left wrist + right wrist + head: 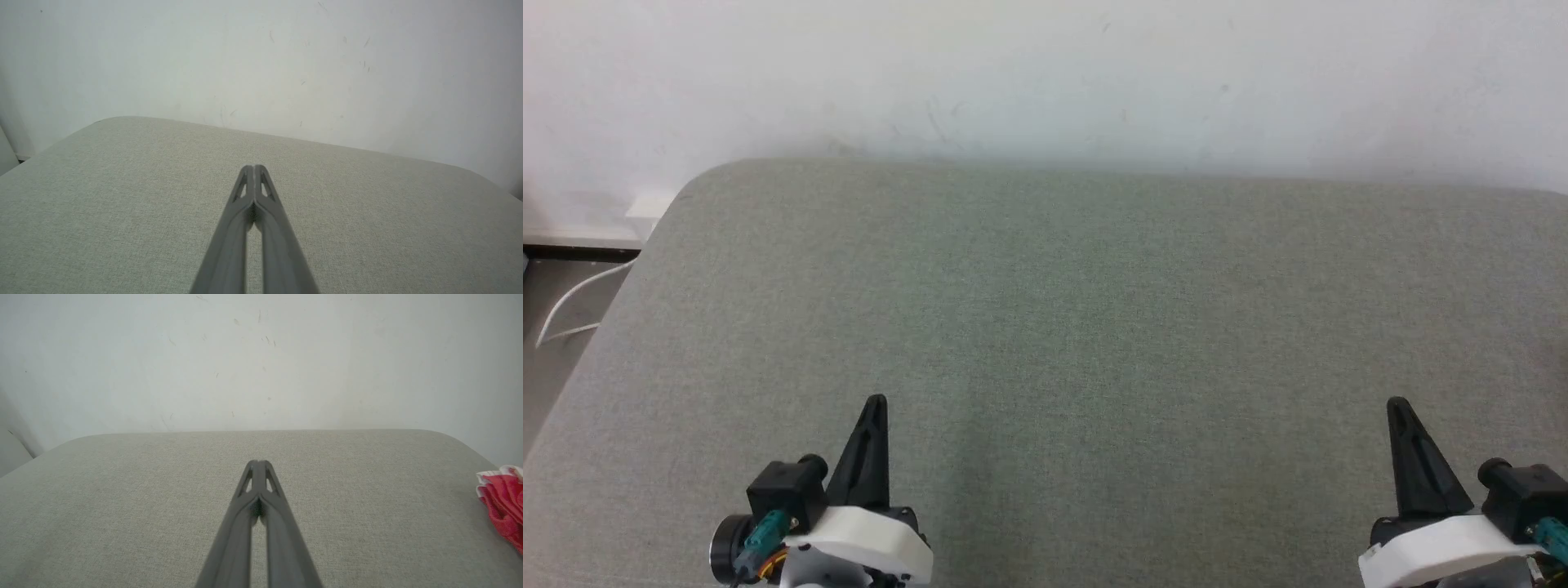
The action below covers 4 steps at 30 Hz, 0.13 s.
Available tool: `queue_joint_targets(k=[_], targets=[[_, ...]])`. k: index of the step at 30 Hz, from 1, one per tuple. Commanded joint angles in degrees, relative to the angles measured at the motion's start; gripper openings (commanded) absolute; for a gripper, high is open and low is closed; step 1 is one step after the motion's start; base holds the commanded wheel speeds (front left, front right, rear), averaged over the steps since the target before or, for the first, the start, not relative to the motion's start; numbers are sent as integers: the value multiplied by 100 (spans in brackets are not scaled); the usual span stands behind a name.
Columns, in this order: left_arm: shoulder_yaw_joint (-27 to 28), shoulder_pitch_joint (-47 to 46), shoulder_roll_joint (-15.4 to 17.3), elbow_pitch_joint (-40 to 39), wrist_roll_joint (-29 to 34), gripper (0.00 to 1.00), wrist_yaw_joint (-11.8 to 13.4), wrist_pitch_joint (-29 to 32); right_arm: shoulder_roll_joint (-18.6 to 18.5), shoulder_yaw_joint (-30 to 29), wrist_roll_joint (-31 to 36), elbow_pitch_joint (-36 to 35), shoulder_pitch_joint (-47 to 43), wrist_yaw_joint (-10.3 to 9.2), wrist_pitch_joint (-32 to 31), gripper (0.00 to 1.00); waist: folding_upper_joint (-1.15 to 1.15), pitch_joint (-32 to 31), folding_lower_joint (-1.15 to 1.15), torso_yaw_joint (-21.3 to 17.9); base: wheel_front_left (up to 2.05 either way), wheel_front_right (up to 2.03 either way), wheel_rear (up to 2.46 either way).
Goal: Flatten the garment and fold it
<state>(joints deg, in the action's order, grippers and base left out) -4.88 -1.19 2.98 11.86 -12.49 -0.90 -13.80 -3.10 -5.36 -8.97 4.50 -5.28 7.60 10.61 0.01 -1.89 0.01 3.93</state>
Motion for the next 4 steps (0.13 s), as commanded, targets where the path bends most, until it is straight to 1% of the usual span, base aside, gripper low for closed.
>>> queue_joint_targets(k=[1, 4], targets=[[23, 9, -1, -52, 86, 0, 7, 28, 2, 24, 57, -26, 38, -1, -31, 0, -1, 2, 0, -5, 0, 0, 0], [35, 12, -1, -81, 116, 0, 9, 63, 2, 37, 79, -37, 50, -1, -58, 0, -1, 7, 0, -15, 0, 0, 0]])
